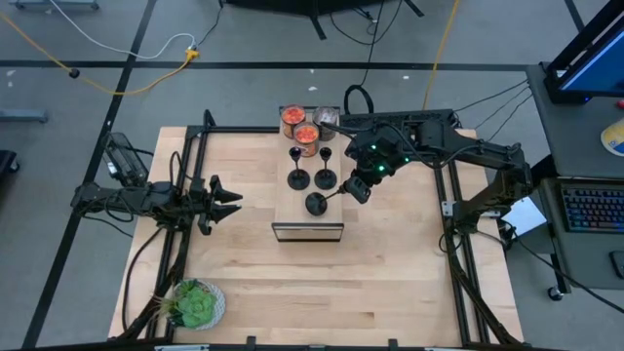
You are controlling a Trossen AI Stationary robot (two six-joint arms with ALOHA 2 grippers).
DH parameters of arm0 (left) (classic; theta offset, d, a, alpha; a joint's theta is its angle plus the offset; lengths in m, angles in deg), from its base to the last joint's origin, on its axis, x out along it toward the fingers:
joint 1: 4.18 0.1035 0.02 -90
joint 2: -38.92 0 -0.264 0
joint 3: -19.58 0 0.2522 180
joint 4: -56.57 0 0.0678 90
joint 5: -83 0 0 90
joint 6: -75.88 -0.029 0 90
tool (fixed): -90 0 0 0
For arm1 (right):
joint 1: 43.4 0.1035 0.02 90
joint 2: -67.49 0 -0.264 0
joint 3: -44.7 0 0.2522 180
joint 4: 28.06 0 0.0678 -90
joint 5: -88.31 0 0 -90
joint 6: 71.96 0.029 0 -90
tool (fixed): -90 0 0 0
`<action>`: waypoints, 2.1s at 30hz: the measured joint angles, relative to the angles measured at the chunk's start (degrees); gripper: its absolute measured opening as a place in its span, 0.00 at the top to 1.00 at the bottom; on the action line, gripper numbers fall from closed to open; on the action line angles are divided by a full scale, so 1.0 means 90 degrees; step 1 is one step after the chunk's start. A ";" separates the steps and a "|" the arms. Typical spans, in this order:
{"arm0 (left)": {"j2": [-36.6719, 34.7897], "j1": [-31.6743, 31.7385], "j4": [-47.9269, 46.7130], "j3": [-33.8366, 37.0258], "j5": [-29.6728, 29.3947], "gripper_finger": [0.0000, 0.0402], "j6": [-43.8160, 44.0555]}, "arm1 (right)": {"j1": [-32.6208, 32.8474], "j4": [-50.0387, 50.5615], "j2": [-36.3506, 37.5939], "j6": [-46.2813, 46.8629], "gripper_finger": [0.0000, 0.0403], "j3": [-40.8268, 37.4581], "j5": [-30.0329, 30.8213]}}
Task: Pick & Place candle stick holders
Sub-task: Put the black candle holder on the shelf
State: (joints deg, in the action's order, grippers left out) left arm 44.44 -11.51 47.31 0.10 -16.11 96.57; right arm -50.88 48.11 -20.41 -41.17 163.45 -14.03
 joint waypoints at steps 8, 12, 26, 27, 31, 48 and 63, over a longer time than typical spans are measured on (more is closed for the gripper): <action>0.0000 0.0000 -0.0002 0.0000 0.0000 0.56 0.0002 | 0.0009 -0.0007 0.0000 -0.0035 0.94 0.0000 0.0010; 0.0000 0.0001 -0.0002 0.0000 0.0000 0.56 0.0002 | 0.0009 -0.0104 0.0000 -0.0044 0.94 0.0000 0.0015; 0.0000 0.0000 0.0000 0.0000 0.0002 0.56 -0.0005 | 0.0009 -0.0732 -0.0067 -0.0171 0.94 0.0000 0.0019; 0.0000 0.0002 -0.0002 0.0000 0.0002 0.56 -0.0007 | 0.0007 -0.0793 -0.0105 -0.0186 0.94 0.0000 0.0011; 0.0000 0.0001 -0.0002 0.0000 0.0002 0.56 -0.0009 | 0.0007 -0.0904 -0.0250 -0.0298 0.94 -0.0003 -0.0124; 0.0010 0.0000 0.0000 0.0000 0.0007 0.56 -0.0009 | -0.0010 -0.1780 -0.0636 -0.0522 0.95 0.0007 -0.0481; 0.0010 0.0002 0.0000 0.0000 0.0007 0.56 -0.0013 | -0.0008 -0.2102 -0.0648 -0.0747 0.96 -0.0007 -0.0310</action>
State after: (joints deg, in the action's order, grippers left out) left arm 44.53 -11.49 47.31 0.10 -16.04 96.46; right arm -50.95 29.19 -26.24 -47.89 163.39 -16.81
